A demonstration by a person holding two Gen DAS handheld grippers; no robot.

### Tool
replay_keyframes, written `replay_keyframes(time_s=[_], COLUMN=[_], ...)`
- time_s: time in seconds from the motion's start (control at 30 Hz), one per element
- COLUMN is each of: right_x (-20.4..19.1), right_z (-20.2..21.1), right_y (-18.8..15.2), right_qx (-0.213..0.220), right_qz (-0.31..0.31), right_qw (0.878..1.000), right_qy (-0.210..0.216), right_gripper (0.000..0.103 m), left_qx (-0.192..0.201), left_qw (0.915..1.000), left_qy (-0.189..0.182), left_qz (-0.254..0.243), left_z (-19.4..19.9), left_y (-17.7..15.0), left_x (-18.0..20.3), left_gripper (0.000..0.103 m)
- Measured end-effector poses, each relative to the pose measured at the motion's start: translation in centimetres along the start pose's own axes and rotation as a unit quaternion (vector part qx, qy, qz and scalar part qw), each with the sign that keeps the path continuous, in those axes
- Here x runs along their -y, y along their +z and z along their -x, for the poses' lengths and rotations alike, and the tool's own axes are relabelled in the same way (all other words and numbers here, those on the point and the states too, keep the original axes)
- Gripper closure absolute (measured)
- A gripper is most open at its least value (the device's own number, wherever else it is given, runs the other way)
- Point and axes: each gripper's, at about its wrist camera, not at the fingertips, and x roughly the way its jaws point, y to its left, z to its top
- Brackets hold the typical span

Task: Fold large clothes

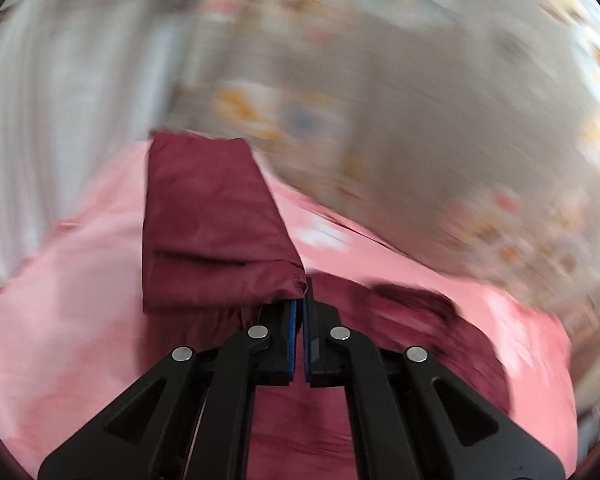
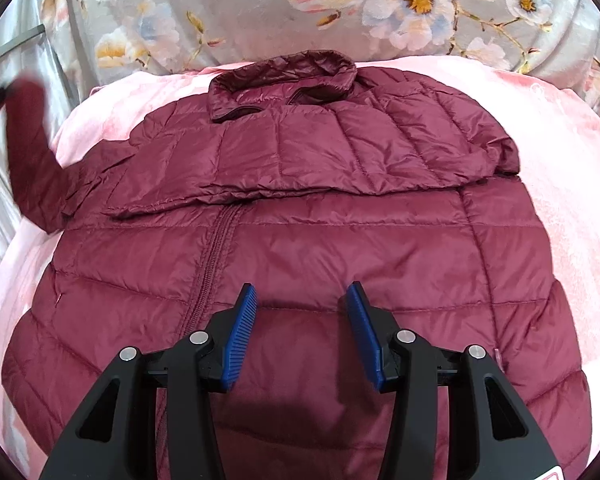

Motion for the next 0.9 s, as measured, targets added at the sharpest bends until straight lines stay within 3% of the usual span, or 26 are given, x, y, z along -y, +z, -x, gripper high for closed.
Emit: replay_keyframes(time_s=[0.2,0.5,0.53,0.6,0.63,0.7,0.77,0.9], right_x=[2.5,6.3,6.6,7.0,7.1,7.5,7.6,7.9], right_z=[0.8,1.0,1.1,1.3,1.5,1.9,2.2,1.9], right_y=[-0.1,-0.3,-0.3,-0.2,-0.1,0.5,1.4,4.2], right_qx=[0.001,-0.001,-0.001,0.001,0.003,0.011,0.018,0.031], right_qz=[-0.024,-0.058,-0.061,-0.064,-0.065,-0.069,-0.072,-0.088], right_qw=[1.0,0.998,0.998,0.998,0.998,0.997,0.997,0.995], right_qy=[-0.012,-0.024,-0.024,-0.025,-0.026,-0.022,-0.012,0.022], right_gripper=[0.056,0.056,0.056,0.056,0.055,0.049,0.047,0.038], left_qx=[-0.079,-0.203,-0.219,-0.242,-0.244,-0.228,-0.199,-0.176], left_qw=[0.9922,0.9712,0.9682,0.9643,0.9638,0.9646,0.9675,0.9648], left_qy=[-0.075,-0.081,-0.082,-0.089,-0.101,-0.133,-0.152,-0.16], left_qz=[-0.061,-0.094,-0.088,-0.058,-0.039,0.005,0.037,0.111], left_z=[-4.7,-11.7,-12.4,-12.8,-12.6,-10.9,-8.8,-7.3], left_y=[-5.9,-15.7,-16.3,-17.2,-17.2,-16.5,-15.0,-11.9], left_x=[10.9,17.3,17.2,16.3,15.7,13.8,11.5,5.7], left_gripper=[0.102,0.099,0.095,0.067,0.059,0.031,0.018,0.017])
